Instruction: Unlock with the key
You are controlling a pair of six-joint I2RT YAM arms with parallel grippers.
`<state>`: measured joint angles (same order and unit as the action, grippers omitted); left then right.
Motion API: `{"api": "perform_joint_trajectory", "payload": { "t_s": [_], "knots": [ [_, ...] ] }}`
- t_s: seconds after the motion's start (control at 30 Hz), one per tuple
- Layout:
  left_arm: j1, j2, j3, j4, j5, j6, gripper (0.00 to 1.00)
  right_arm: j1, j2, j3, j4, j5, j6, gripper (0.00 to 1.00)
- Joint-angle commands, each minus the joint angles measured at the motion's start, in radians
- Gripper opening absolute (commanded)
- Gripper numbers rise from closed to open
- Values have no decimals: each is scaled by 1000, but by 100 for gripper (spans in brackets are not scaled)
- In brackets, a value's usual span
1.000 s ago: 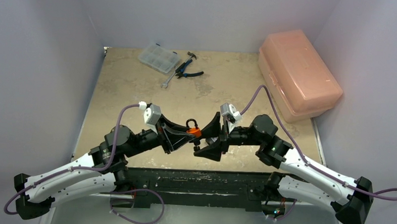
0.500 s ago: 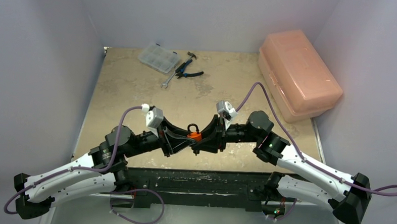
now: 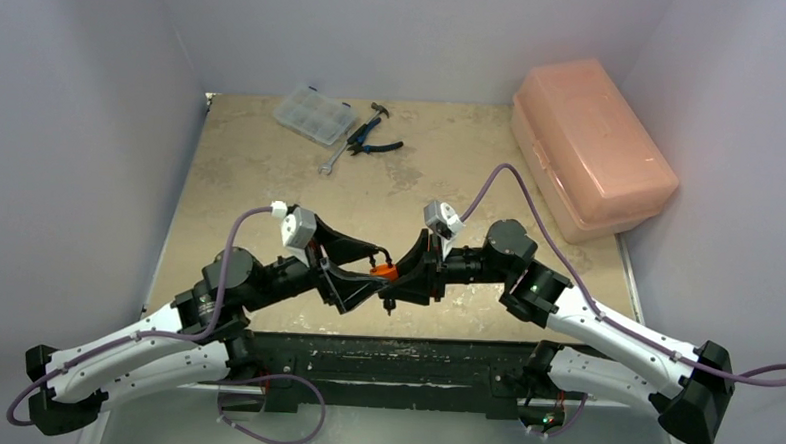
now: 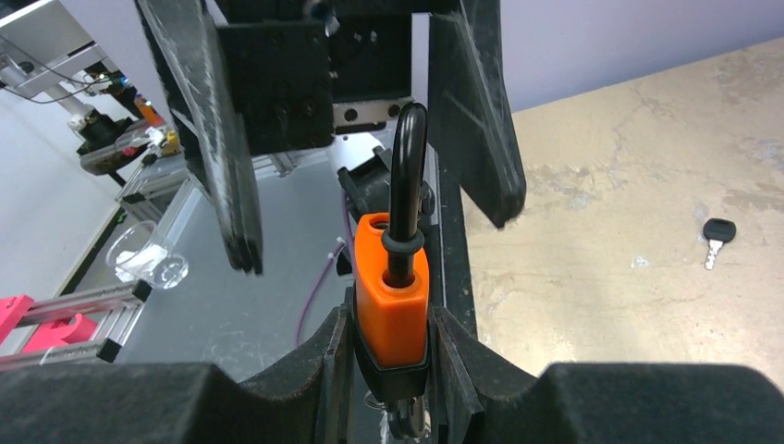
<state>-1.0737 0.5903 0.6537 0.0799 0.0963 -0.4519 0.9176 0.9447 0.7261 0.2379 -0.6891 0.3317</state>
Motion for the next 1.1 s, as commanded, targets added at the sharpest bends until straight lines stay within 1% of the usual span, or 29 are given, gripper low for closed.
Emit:
{"api": "perform_joint_trajectory", "payload": {
  "t_s": [0.0, 0.23, 0.33, 0.47, 0.53, 0.63, 0.8, 0.83, 1.0, 1.07],
  "knots": [
    [0, -23, 60, 18, -59, 8, 74, 4, -10, 17, 38, 32, -17, 0],
    [1, 12, 86, -9, -125, 9, 62, 4, -11, 12, 37, 34, -17, 0],
    [0, 33, 89, -3, -131, 6, 52, 3, -7, 13, 37, 31, -17, 0],
    [0, 54, 101, -16, -157, 3, 44, 4, -9, 14, 36, 40, -18, 0],
    [1, 57, 111, -37, -185, -1, 37, 4, -11, 13, 35, 40, -19, 0],
    [1, 55, 114, -52, -192, 7, 36, 4, -12, 13, 37, 32, -19, 0],
    [1, 43, 113, -78, -205, 19, 38, 4, -13, 16, 36, 33, -21, 0],
    [1, 35, 113, -104, -205, 21, 38, 4, -14, 16, 34, 35, -22, 0],
    [1, -4, 113, -155, -219, 30, 45, 4, -12, 22, 29, 35, -25, 0],
    [1, -11, 112, -168, -230, 30, 45, 4, -8, 24, 30, 29, -25, 0]
  ]
}}
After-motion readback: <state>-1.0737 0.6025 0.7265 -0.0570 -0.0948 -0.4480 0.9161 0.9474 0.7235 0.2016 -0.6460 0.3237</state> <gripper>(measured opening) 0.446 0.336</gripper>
